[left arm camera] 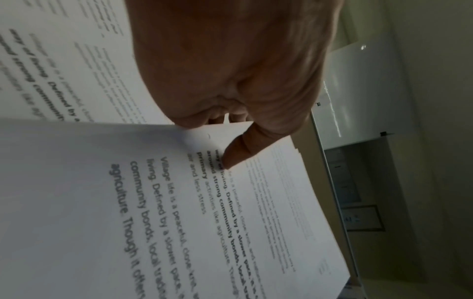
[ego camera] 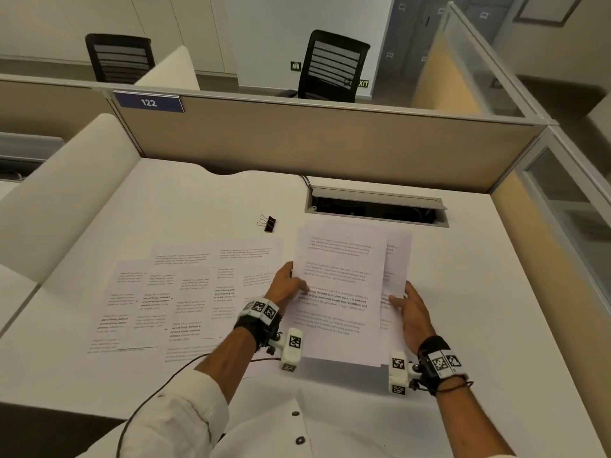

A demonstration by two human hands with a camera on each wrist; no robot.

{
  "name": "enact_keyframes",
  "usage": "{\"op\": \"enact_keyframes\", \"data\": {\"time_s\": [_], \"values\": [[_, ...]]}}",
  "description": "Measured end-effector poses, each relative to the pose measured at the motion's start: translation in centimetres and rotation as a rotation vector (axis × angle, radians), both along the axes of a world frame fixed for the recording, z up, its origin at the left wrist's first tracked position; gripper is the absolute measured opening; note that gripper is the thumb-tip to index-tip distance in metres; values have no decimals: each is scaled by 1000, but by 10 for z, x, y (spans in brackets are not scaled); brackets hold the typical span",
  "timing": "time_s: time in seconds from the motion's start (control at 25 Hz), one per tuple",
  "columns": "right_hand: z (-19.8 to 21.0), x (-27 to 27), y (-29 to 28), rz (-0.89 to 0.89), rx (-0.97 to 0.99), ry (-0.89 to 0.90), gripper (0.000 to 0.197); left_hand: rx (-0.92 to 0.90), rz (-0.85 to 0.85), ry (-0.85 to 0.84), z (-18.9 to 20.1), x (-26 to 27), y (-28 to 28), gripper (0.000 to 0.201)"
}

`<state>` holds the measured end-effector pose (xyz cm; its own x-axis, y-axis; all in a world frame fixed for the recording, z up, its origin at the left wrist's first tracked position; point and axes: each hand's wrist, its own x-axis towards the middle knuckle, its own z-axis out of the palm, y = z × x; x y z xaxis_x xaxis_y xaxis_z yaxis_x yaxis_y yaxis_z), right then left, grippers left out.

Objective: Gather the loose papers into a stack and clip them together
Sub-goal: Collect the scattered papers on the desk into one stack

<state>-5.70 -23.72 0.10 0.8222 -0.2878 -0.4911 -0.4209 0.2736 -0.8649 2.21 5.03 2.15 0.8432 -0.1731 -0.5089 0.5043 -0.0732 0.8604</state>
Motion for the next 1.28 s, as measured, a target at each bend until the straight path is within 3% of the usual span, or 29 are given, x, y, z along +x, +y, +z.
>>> {"op": "enact_keyframes", "data": {"time_s": [0.2, 0.28, 0.44, 0.52, 0.64, 0.72, 0.84, 0.96, 1.04, 1.16, 1.28], "values": [[-10, -1, 12, -18, 47, 11, 36, -7, -17, -8, -11, -12, -14, 65], [-11, 0, 18, 2, 58, 49, 53, 12, -80, -53, -10, -16, -19, 65], [-11, 0, 23, 126, -209, -42, 40, 29, -178, -72, -8, -16, -21, 61], [-13, -1, 25, 147, -237, -42, 40, 33, -184, -46, -11, -11, -12, 56], [-17, 0, 26, 125, -239, -40, 39, 260, -96, -119, -24, -5, 24, 51], [-18, 0, 25, 108, -230, -17, 38, 596, -24, -218, -39, -1, 57, 62], [-17, 1, 28, 115, -235, -2, 39, 982, -62, -155, -60, 2, 108, 105], [-18, 2, 30, 115, -247, 5, 39, 1082, -190, -42, -73, 3, 143, 142], [-16, 3, 32, 118, -256, 14, 39, 1105, -239, -30, -80, 4, 154, 148], [-13, 3, 35, 112, -256, 21, 36, 1171, -225, -88, -82, 7, 159, 132], [-13, 4, 39, 111, -259, 46, 37, 1205, -155, -149, -80, 12, 162, 93]]}}
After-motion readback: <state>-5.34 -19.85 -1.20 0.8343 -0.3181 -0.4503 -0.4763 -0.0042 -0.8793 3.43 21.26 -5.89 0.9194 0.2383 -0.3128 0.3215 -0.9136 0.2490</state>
